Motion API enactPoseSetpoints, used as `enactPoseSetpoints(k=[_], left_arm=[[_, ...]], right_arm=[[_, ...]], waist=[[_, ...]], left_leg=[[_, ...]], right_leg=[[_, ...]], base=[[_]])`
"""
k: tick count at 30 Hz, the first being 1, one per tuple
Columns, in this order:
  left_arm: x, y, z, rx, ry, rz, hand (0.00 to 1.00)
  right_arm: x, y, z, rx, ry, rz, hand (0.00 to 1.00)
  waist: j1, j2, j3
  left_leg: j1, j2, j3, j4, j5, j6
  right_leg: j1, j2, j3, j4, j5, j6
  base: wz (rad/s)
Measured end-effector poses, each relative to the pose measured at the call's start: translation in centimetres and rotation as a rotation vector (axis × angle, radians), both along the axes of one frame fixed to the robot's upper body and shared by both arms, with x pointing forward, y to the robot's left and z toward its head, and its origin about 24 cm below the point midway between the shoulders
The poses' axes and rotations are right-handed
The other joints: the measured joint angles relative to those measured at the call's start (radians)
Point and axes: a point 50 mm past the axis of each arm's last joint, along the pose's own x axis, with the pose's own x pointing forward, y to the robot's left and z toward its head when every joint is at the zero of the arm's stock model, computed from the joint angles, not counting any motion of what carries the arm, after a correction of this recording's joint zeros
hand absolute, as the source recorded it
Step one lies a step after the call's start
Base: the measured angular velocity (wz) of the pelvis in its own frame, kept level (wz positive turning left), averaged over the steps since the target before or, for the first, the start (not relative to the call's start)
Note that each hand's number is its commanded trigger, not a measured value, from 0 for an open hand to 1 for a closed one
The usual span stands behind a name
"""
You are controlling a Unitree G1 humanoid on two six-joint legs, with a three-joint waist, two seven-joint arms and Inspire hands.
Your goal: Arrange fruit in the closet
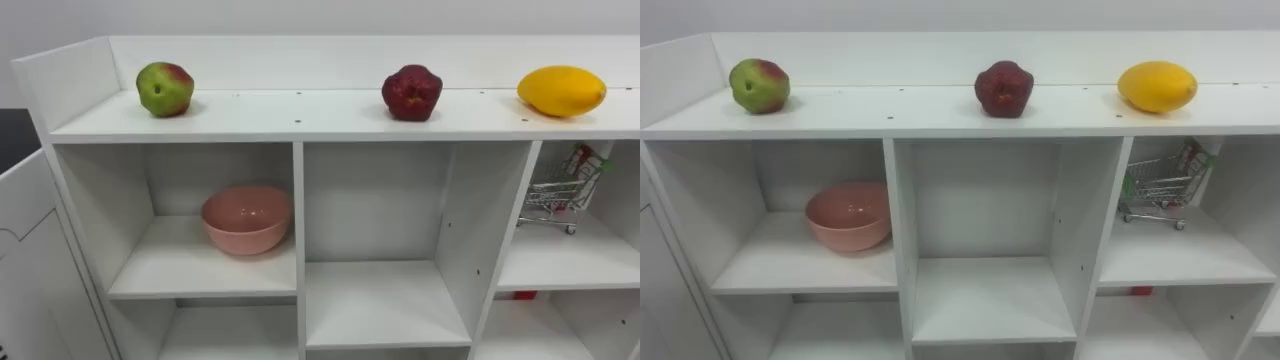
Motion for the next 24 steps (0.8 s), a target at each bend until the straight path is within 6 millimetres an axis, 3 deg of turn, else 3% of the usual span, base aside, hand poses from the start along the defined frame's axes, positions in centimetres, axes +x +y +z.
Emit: enactPoseSetpoints(k=[11, 17, 20, 24], left_arm=[[-0.4, -0.1, 0.0, -0.005, 0.014, -0.003, 0.00], [-0.5, 0.0, 0.0, -0.001, 0.011, 0.011, 0.00], [-0.5, 0.4, 0.1, 0.006, -0.013, 0.045, 0.00], [0.1, 1.2, 0.5, 0.027, -0.062, 0.082, 0.00]], right_arm=[[-0.1, 0.0, 0.0, 0.018, -0.020, -0.090, 0.00], [-0.7, -0.6, 0.1, 0.038, -0.104, -0.442, 0.00], [-0.4, -1.7, 0.5, 0.022, -0.208, -0.734, 0.00], [2.2, -3.8, 1.8, -0.022, -0.397, -0.936, 0.00]], waist=[[-0.001, -0.003, -0.0009], [-0.014, -0.007, -0.0007], [-0.026, -0.007, -0.0010], [-0.034, -0.002, 0.0003]], left_leg=[[0.003, 0.000, 0.001, 0.003, 0.000, -0.001], [0.020, 0.009, 0.002, -0.004, 0.001, -0.002], [0.022, 0.011, 0.010, -0.006, 0.001, -0.002], [0.021, 0.008, 0.025, -0.006, 0.001, -0.002]], right_leg=[[0.003, 0.001, 0.005, 0.000, 0.002, 0.000], [0.008, 0.004, 0.012, -0.001, 0.003, -0.001], [0.008, 0.005, 0.019, -0.001, 0.002, -0.001], [0.005, 0.008, 0.032, -0.001, 0.006, -0.002]], base=[[0.00], [0.00], [-0.07], [-0.10]])
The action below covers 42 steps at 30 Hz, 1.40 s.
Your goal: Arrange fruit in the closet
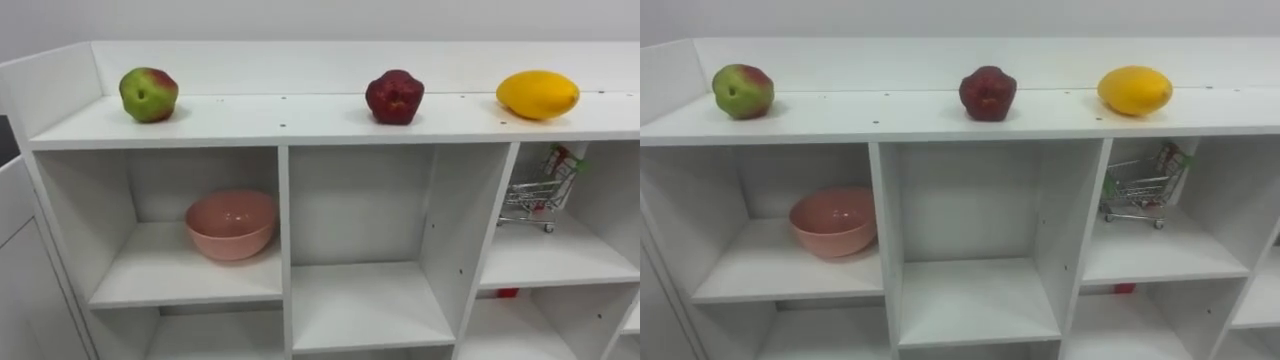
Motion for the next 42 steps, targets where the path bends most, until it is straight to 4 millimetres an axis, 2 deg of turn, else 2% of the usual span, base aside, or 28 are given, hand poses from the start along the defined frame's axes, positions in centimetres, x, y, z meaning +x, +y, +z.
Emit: enactPoseSetpoints(k=[3, 5, 7, 8, 11, 13, 14, 16, 23, 26, 30, 31, 35, 36, 40, 42], left_arm=[[0.2, 0.3, 0.1, 0.007, -0.018, -0.004, 0.00], [0.2, 0.3, 0.1, 0.007, -0.017, -0.005, 0.00], [0.2, 0.4, 0.2, 0.011, -0.019, -0.008, 0.00], [0.2, 0.4, 0.2, 0.013, -0.021, -0.008, 0.00], [0.0, 0.5, 0.3, 0.016, -0.021, -0.012, 0.00], [0.0, 0.3, 0.3, 0.014, -0.017, -0.028, 0.00], [0.1, 0.3, 0.3, 0.013, -0.019, -0.032, 0.00], [0.5, 0.2, 0.3, 0.014, -0.033, -0.048, 0.00], [0.7, 0.1, 0.4, 0.015, -0.037, -0.073, 0.00], [0.5, 0.2, 0.4, 0.016, -0.028, -0.087, 0.00], [0.7, 0.1, 0.4, 0.008, -0.025, -0.098, 0.00], [0.9, 0.1, 0.4, 0.008, -0.026, -0.099, 0.00], [1.2, 0.5, 0.5, 0.001, -0.017, -0.118, 0.00], [1.3, 0.3, 0.4, -0.007, -0.017, -0.123, 0.00], [2.2, 0.0, 0.4, -0.025, -0.028, -0.166, 0.00], [2.4, -0.1, 0.4, -0.029, -0.028, -0.180, 0.00]], right_arm=[[2.5, -1.6, 1.6, -0.073, -0.119, -0.128, 0.00], [4.2, -2.4, 2.8, -0.133, -0.168, -0.153, 0.00], [6.6, -3.3, 5.0, -0.217, -0.248, -0.162, 0.00], [7.0, -3.5, 5.5, -0.238, -0.268, -0.160, 0.00], [9.6, -4.3, 9.1, -0.386, -0.355, -0.125, 0.00], [11.9, -4.8, 12.4, -0.512, -0.445, -0.089, 0.00], [12.3, -4.9, 13.1, -0.543, -0.463, -0.083, 0.00], [13.7, -5.1, 15.9, -0.671, -0.517, -0.047, 0.00], [15.7, -5.0, 21.3, -0.951, -0.590, -0.015, 0.00], [16.7, -4.8, 24.0, -1.071, -0.642, 0.017, 0.00], [18.1, -3.2, 28.2, -1.250, -0.759, 0.103, 0.00], [18.3, -2.7, 29.3, -1.287, -0.801, 0.107, 0.00], [19.2, -1.7, 31.7, -1.356, -0.889, 0.121, 0.00], [19.6, -1.3, 32.5, -1.381, -0.917, 0.133, 0.00], [20.4, 0.2, 35.1, -1.503, -0.991, 0.186, 0.00], [20.5, 0.6, 35.5, -1.516, -1.014, 0.209, 0.00]], waist=[[-0.009, 0.001, 0.0001], [-0.015, -0.003, -0.0022], [-0.018, -0.005, -0.0042], [-0.020, -0.006, -0.0047], [-0.012, -0.008, -0.0053], [-0.015, -0.010, -0.0058], [-0.015, -0.012, -0.0055], [-0.011, -0.015, -0.0055], [0.012, -0.025, -0.0044], [0.018, -0.034, -0.0003], [0.034, -0.045, 0.0019], [0.036, -0.048, -0.0002], [0.041, -0.060, 0.0003], [0.043, -0.065, -0.0028], [0.051, -0.057, -0.0011], [0.059, -0.056, -0.0008]], left_leg=[[-0.001, 0.002, 0.001, -0.003, 0.000, 0.000], [-0.005, -0.001, 0.003, 0.000, 0.001, -0.001], [-0.015, 0.000, 0.006, 0.000, 0.002, -0.003], [-0.018, 0.000, 0.006, 0.001, 0.003, -0.003], [-0.023, 0.000, 0.006, 0.002, 0.006, -0.004], [-0.035, 0.001, 0.008, 0.006, 0.006, -0.004], [-0.038, 0.001, 0.007, 0.008, 0.006, -0.004], [-0.045, 0.001, 0.003, 0.009, 0.006, -0.005], [-0.046, 0.003, 0.002, 0.008, 0.008, -0.006], [-0.046, 0.005, -0.001, 0.009, 0.009, -0.008], [-0.047, 0.006, -0.003, 0.008, 0.014, -0.011], [-0.052, 0.005, -0.008, 0.008, 0.017, -0.011], [-0.059, 0.007, -0.023, 0.006, 0.022, -0.014], [-0.066, 0.008, -0.023, 0.007, 0.023, -0.015], [-0.072, 0.009, -0.025, 0.009, 0.024, -0.016], [-0.073, 0.009, -0.026, 0.008, 0.024, -0.016]], right_leg=[[-0.001, 0.000, 0.003, 0.001, 0.000, 0.000], [-0.005, 0.000, 0.000, 0.004, 0.000, 0.000], [-0.022, 0.001, 0.002, 0.004, 0.001, -0.001], [-0.024, 0.001, 0.002, 0.004, 0.001, -0.001], [-0.030, 0.002, 0.004, 0.006, 0.001, -0.002], [-0.038, 0.003, 0.005, 0.006, 0.002, -0.003], [-0.039, 0.003, 0.004, 0.005, 0.002, -0.003], [-0.043, 0.003, -0.002, 0.004, 0.003, -0.003], [-0.046, 0.002, -0.021, 0.004, 0.004, -0.005], [-0.044, 0.003, -0.028, 0.004, 0.005, -0.006], [-0.045, 0.004, -0.029, 0.005, 0.007, -0.010], [-0.046, 0.004, -0.034, 0.004, 0.007, -0.011], [-0.049, 0.006, -0.042, 0.003, 0.011, -0.015], [-0.057, 0.007, -0.041, 0.004, 0.013, -0.016], [-0.061, 0.009, -0.043, 0.003, 0.018, -0.017], [-0.061, 0.009, -0.046, 0.003, 0.018, -0.017]], base=[[0.00], [0.00], [0.00], [0.00], [0.00], [0.00], [0.03], [0.06], [0.00], [0.00], [0.02], [0.12], [0.07], [0.00], [0.01], [0.03]])
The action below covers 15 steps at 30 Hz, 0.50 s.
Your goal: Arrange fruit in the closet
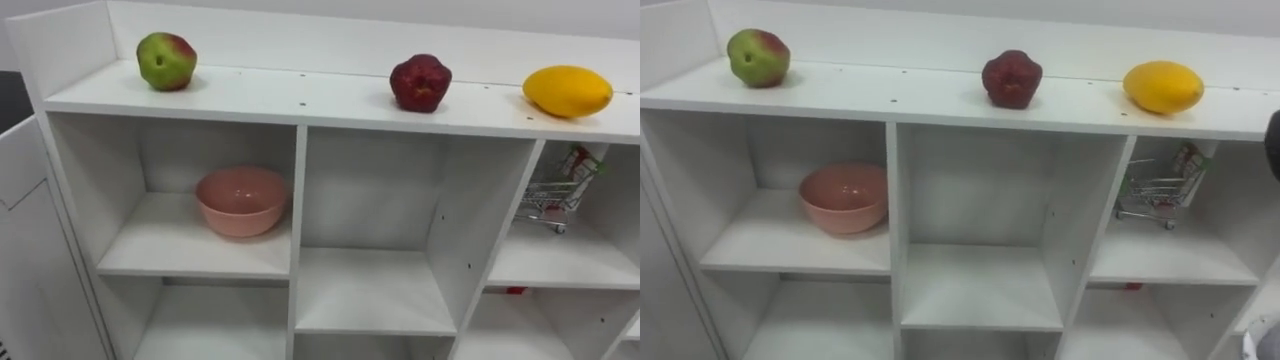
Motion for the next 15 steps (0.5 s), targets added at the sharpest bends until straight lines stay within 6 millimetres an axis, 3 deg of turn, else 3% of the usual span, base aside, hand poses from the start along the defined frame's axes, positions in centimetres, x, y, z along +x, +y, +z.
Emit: enactPoseSetpoints(k=[2, 7, 10, 15], left_arm=[[0.3, -0.1, 0.0, -0.004, -0.005, -0.015, 0.00], [0.4, 0.4, 0.2, 0.001, -0.002, -0.029, 0.00], [0.2, 0.6, 0.2, 0.006, 0.005, -0.029, 0.00], [0.7, 0.5, 0.2, 0.004, -0.006, -0.030, 0.00]], right_arm=[[0.0, 0.7, 0.4, -0.026, -0.005, 0.037, 0.00], [0.0, 1.5, 3.7, -0.138, -0.078, 0.095, 0.00], [0.4, 2.2, 4.2, -0.177, -0.068, 0.140, 0.00], [1.0, 3.3, 4.0, -0.220, -0.013, 0.237, 0.00]], waist=[[-0.001, -0.001, -0.0009], [0.004, -0.011, -0.0044], [0.005, -0.025, 0.0002], [0.014, -0.036, 0.0002]], left_leg=[[-0.002, 0.000, -0.001, -0.001, 0.000, 0.000], [-0.004, 0.000, -0.001, 0.000, 0.002, -0.001], [0.003, 0.001, -0.001, 0.000, 0.002, -0.001], [0.002, 0.001, -0.006, 0.003, 0.002, -0.001]], right_leg=[[-0.002, -0.001, -0.011, 0.000, 0.000, 0.000], [-0.010, 0.000, -0.007, 0.000, 0.000, 0.000], [0.000, 0.000, -0.008, -0.003, 0.000, 0.000], [0.005, 0.000, -0.008, -0.002, 0.001, 0.000]], base=[[0.00], [0.00], [0.00], [0.01]])
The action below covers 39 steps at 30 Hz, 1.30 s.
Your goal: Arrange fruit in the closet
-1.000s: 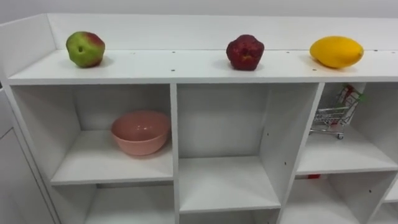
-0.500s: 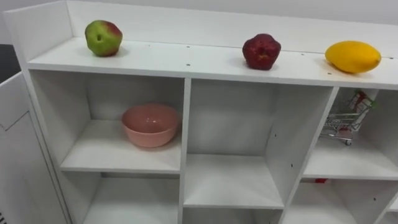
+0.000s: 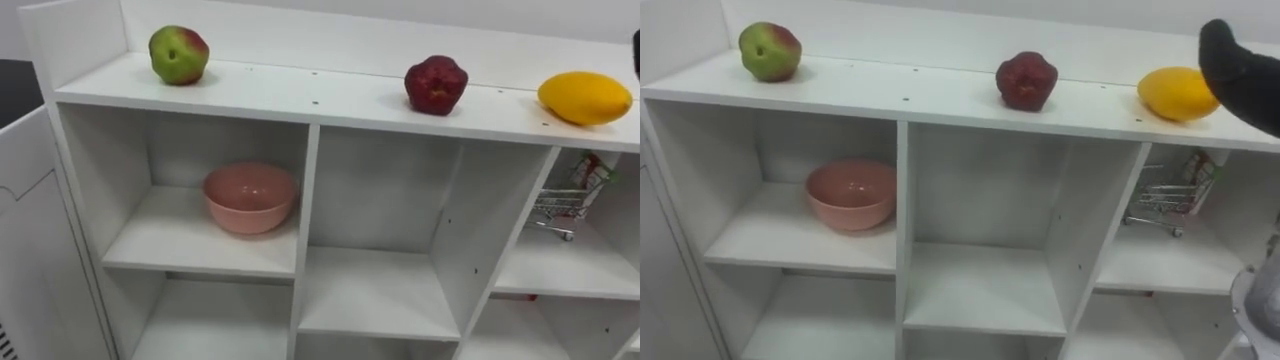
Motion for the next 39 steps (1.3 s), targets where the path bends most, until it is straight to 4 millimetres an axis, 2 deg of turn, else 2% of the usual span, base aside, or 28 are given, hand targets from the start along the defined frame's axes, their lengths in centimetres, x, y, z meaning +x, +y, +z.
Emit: enactPoseSetpoints(k=[3, 9, 14, 21, 26, 35, 39], left_arm=[[0.3, 0.0, 0.0, 0.000, -0.007, -0.002, 0.00], [-0.6, 0.0, -0.2, -0.010, 0.029, -0.004, 0.00], [-0.7, 0.0, -0.1, -0.008, 0.036, -0.030, 0.00], [0.1, 0.1, 0.0, -0.023, 0.023, -0.043, 0.00], [1.0, 0.2, 0.1, -0.035, 0.004, -0.056, 0.00], [1.1, 0.6, 0.3, -0.019, 0.001, -0.061, 0.00], [1.3, 0.9, 0.4, -0.005, -0.002, -0.077, 0.00]], right_arm=[[0.3, 0.3, 0.1, -0.014, 0.024, 0.041, 0.00], [1.2, 1.0, 1.7, -0.047, 0.007, 0.086, 0.00], [1.4, 1.0, 2.0, -0.050, 0.038, 0.142, 0.00], [1.8, 2.5, 4.0, -0.123, -0.008, 0.188, 0.00], [2.0, 3.1, 4.0, -0.159, 0.017, 0.225, 0.00], [2.2, 3.4, 4.0, -0.221, 0.069, 0.276, 0.00], [3.1, 3.6, 3.1, -0.257, 0.144, 0.277, 0.00]], waist=[[0.017, 0.002, 0.0017], [0.019, 0.004, 0.0071], [0.019, -0.007, 0.0020], [0.021, -0.010, 0.0042], [0.040, -0.017, 0.0097], [0.046, -0.020, 0.0073], [0.047, -0.025, 0.0039]], left_leg=[[0.000, 0.000, 0.000, 0.003, 0.000, 0.000], [-0.001, 0.001, -0.008, 0.005, 0.002, -0.003], [-0.005, 0.002, -0.018, 0.004, 0.002, -0.004], [-0.004, 0.001, -0.025, 0.004, 0.002, -0.004], [-0.006, 0.001, -0.024, 0.006, 0.002, -0.004], [-0.018, 0.000, -0.041, 0.007, 0.003, -0.005], [-0.018, -0.001, -0.045, 0.009, 0.004, -0.005]], right_leg=[[0.002, 0.000, 0.000, 0.001, 0.000, 0.000], [0.004, 0.002, -0.003, 0.001, 0.002, -0.003], [0.001, 0.002, -0.016, 0.001, 0.002, -0.003], [0.002, 0.002, -0.014, -0.001, 0.002, -0.003], [0.000, 0.002, -0.014, -0.001, 0.002, -0.003], [-0.001, 0.002, -0.030, 0.000, 0.002, -0.003], [-0.002, 0.002, -0.029, 0.000, 0.002, -0.003]], base=[[0.01], [0.01], [0.07], [0.02], [0.00], [0.05], [0.02]])
